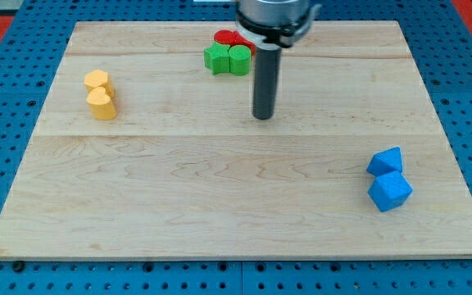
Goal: Push the red circle into the green circle
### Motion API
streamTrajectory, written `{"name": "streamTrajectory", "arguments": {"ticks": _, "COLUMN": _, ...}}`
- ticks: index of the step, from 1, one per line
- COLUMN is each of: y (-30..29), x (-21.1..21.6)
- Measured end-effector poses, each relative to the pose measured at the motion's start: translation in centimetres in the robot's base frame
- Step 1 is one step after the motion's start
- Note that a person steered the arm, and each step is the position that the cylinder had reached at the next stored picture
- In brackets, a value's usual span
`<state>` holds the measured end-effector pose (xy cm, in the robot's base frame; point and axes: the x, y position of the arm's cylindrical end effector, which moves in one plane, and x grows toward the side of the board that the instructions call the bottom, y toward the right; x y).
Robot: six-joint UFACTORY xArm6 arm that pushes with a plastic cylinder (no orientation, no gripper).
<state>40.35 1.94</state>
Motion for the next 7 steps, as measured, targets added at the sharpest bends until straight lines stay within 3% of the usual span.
{"name": "streamTrajectory", "arguments": {"ticks": 3, "y": -12.3, "x": -3.4}}
{"name": "streamTrajectory", "arguments": {"ticks": 6, "y": -11.8, "x": -14.4}}
{"name": "streamTrajectory", "arguments": {"ticks": 7, "y": -8.4, "x": -17.2}}
